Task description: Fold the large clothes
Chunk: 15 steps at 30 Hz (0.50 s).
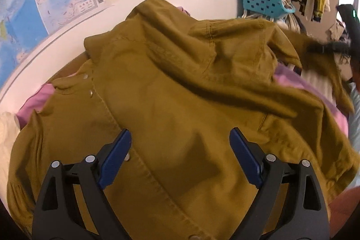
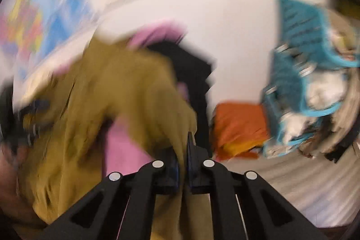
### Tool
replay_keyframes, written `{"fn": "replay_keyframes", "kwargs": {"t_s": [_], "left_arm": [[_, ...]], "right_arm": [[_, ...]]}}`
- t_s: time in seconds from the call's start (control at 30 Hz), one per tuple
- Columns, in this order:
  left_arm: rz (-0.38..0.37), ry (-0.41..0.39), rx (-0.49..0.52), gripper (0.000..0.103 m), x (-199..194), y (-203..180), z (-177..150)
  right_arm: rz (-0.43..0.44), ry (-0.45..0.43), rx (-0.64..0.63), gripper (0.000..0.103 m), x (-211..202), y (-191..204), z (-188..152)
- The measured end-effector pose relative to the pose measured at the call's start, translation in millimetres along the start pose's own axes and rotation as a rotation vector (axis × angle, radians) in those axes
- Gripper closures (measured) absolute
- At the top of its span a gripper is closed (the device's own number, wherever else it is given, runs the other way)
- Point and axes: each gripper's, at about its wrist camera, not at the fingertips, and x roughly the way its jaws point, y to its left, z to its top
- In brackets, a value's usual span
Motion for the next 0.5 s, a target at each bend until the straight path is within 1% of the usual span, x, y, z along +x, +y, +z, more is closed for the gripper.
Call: {"fn": "replay_keyframes", "kwargs": {"t_s": [0.07,0.1,0.17,0.2,0.23,0.3,0.33,0.37,0.4,0.47,0.5], "left_arm": [[-0.003,-0.013,-0.009,0.015,-1,0,6],[-0.003,-0.024,-0.024,0.015,1,1,12],[-0.004,-0.033,-0.046,0.015,6,5,23],[0.000,-0.034,-0.061,0.015,11,7,30],[-0.014,-0.027,-0.070,0.016,16,9,36],[-0.034,-0.022,-0.095,0.021,28,13,51],[-0.041,-0.013,-0.099,0.021,38,14,62],[-0.039,-0.006,-0.106,0.026,47,15,69],[-0.056,0.013,-0.124,0.032,59,16,78],[-0.084,0.045,-0.155,0.041,78,16,90],[-0.095,0.053,-0.157,0.041,84,15,94]], "right_arm": [[-0.027,-0.095,0.077,0.098,-32,-20,29],[-0.030,-0.119,0.090,0.098,-44,-23,39],[-0.052,-0.168,0.075,0.098,-67,-21,55],[-0.051,-0.179,0.065,0.097,-74,-17,59],[-0.043,-0.193,0.049,0.097,-81,-9,61],[-0.023,-0.197,0.014,0.097,-88,7,62],[0.000,-0.198,-0.007,0.097,-91,19,60],[0.017,-0.191,-0.026,0.097,-93,27,59],[0.040,-0.179,-0.050,0.097,-94,38,58],[0.080,-0.160,-0.090,0.096,-97,59,57],[0.105,-0.150,-0.110,0.096,-98,70,57]]}}
